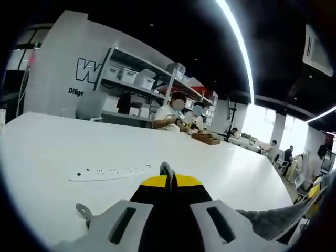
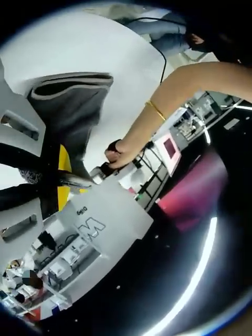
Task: Open the folded towel by lifting each exposed corner and separating the folded layers until the towel lies flat within the target outline without major curled edges
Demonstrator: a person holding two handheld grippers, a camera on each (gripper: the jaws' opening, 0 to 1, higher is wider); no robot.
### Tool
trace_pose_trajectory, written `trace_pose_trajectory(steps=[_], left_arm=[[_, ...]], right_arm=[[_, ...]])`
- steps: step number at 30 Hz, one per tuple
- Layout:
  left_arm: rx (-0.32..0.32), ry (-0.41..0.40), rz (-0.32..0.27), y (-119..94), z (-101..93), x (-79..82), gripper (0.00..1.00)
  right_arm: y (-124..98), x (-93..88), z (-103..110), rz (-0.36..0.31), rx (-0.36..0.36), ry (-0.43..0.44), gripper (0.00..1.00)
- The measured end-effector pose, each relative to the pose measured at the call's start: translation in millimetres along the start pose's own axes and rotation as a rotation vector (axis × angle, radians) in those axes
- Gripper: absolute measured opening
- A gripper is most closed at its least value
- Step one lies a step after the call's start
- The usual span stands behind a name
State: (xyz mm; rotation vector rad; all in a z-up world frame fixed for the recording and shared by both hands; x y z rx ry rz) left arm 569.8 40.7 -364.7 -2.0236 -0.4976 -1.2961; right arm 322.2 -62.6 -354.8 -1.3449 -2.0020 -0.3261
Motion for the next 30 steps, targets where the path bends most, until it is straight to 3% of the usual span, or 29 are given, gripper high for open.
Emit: trace_pose_trajectory(steps=[4,16,19,30], left_arm=[[-0.039,0.040,0.006,11.3,-26.3,6.9,0.02],[-0.047,0.106,0.033,44.0,-62.8,22.7,0.02],[-0.056,0.138,0.070,56.4,-72.8,22.0,0.02],[-0.101,0.160,0.088,84.8,-98.8,18.4,0.02]], right_arm=[[-11.0,-11.0,-13.9,0.027,-0.037,0.029,0.00],[-24.5,-43.1,-28.7,0.073,-0.083,0.140,0.00],[-28.4,-49.1,-30.1,0.087,-0.095,0.143,0.00],[-36.1,-59.8,-28.2,0.102,-0.101,0.195,0.00]])
Point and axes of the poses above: the point that each gripper's makers call its tool centre point, and the gripper's own axes: y roughly forward along the fingers, z roughly to its left, x roughly out of its top, the point moved 2 cm from there along -y, roughly backward along the fingers, and after that the axes turned 15 degrees about z, right-handed, at the moved point
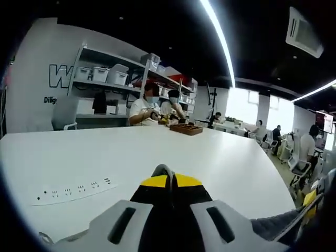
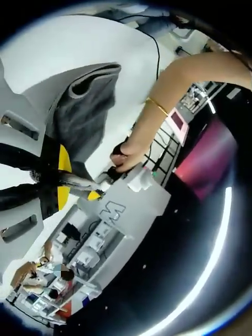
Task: Open the folded towel by lifting each exposed corner and separating the folded layers until the towel lies flat within the target outline without major curled edges
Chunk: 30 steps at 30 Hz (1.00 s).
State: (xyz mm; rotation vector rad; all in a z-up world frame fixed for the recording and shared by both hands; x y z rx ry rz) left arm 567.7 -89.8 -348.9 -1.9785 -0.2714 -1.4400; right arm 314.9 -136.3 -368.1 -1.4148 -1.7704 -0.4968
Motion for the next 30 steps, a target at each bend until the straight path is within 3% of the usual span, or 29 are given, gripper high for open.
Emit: trace_pose_trajectory(steps=[11,21,30], left_arm=[[-0.026,0.019,0.019,18.6,-12.9,3.6,0.02],[-0.049,0.026,0.039,42.1,-31.1,-4.1,0.02],[-0.079,-0.012,0.067,72.2,-42.7,-15.7,0.02]], right_arm=[[-2.3,-9.7,-2.0,0.016,-0.010,0.033,0.00],[-8.4,-15.8,-0.2,0.029,-0.005,0.046,0.00],[-12.8,-34.5,-2.2,0.059,-0.003,0.090,0.00]])
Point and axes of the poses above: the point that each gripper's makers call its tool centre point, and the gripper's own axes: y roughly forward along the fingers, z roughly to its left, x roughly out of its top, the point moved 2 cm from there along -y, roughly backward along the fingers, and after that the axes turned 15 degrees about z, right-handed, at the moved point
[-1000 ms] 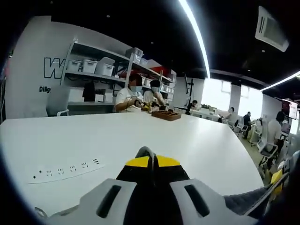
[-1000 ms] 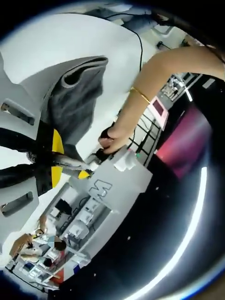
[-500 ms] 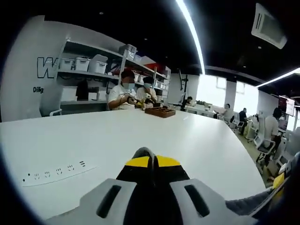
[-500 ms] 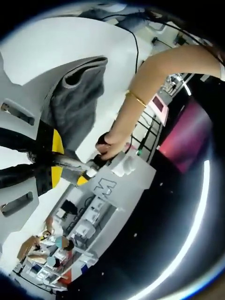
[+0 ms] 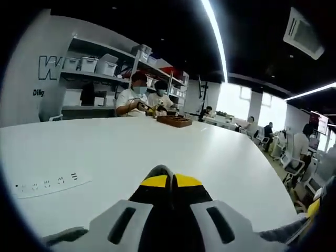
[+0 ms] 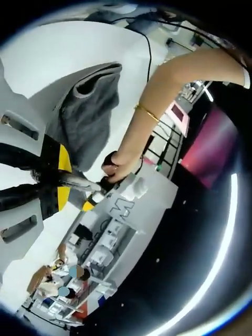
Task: Open the folded towel by lifting each exposed corner and separating the folded layers until the towel lies flat within the target outline without major curled edges
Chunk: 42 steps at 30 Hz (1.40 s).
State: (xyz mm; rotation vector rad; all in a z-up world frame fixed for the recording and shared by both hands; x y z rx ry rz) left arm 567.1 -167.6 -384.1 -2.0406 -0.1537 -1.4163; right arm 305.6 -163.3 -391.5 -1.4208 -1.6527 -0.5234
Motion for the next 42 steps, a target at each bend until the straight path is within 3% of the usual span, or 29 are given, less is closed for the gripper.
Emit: trace_pose_trajectory(steps=[14,21,23,25,42], left_arm=[[0.001,-0.067,0.017,27.6,-5.1,-11.6,0.02],[0.004,-0.108,0.015,28.0,-11.0,-16.9,0.02],[-0.009,-0.124,0.013,28.7,-13.3,-17.9,0.02],[-0.038,-0.131,0.006,30.2,-19.0,-17.4,0.02],[-0.039,-0.204,0.020,46.1,-33.3,-32.3,0.02]], right_arm=[[-9.0,-17.4,-0.2,0.003,-0.001,0.109,0.01],[-13.8,-22.9,-3.6,-0.005,-0.005,0.178,0.02],[-14.8,-23.5,-3.4,-0.030,0.008,0.244,0.03],[-15.4,-27.4,-5.1,-0.018,0.002,0.236,0.03],[-25.2,-46.6,-10.1,-0.008,0.037,0.407,0.10]])
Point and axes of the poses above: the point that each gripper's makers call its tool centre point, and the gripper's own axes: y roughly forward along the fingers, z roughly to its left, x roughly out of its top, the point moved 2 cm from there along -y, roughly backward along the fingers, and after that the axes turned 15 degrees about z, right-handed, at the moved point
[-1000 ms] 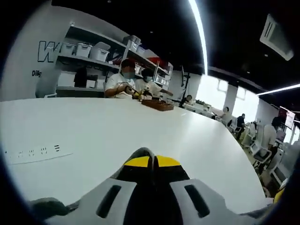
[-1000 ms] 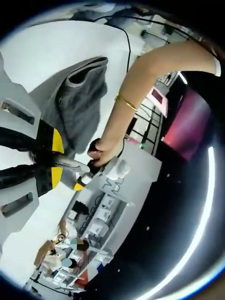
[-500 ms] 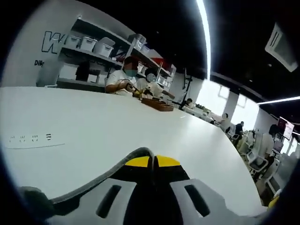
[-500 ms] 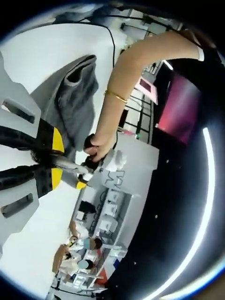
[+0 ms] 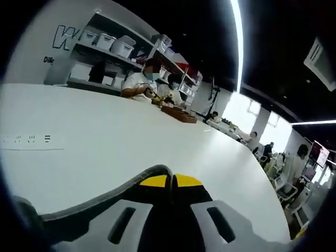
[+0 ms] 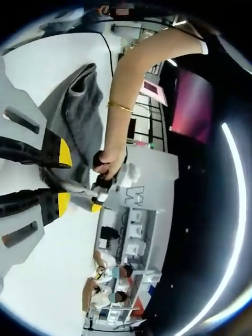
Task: Open the folded towel by lifting each exposed corner and separating the folded layers until the towel lies flat within the target outline without major curled edges
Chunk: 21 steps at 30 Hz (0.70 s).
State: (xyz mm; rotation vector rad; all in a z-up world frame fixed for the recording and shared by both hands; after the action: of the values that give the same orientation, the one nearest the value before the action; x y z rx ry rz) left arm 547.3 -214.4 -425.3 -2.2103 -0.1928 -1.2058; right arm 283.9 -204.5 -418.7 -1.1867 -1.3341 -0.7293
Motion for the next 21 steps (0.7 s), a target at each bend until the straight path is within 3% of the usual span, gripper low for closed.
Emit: trace_pose_trajectory(steps=[5,7,14,21], left_arm=[[0.011,-0.005,-0.028,0.0,-5.1,0.9,0.03],[-0.022,-0.022,-0.083,-0.7,-13.5,6.9,0.04],[-0.019,-0.025,-0.040,9.8,-18.3,5.0,0.18],[-0.029,-0.009,-0.036,5.9,-26.8,6.8,0.18]], right_arm=[[-4.9,-0.5,-3.8,0.001,-0.020,0.029,0.11],[-6.4,-0.1,-6.2,0.000,-0.031,0.026,0.10],[-12.3,5.4,-19.9,-0.016,-0.071,0.018,0.04],[-13.5,5.1,-23.3,-0.015,-0.084,0.011,0.03]])
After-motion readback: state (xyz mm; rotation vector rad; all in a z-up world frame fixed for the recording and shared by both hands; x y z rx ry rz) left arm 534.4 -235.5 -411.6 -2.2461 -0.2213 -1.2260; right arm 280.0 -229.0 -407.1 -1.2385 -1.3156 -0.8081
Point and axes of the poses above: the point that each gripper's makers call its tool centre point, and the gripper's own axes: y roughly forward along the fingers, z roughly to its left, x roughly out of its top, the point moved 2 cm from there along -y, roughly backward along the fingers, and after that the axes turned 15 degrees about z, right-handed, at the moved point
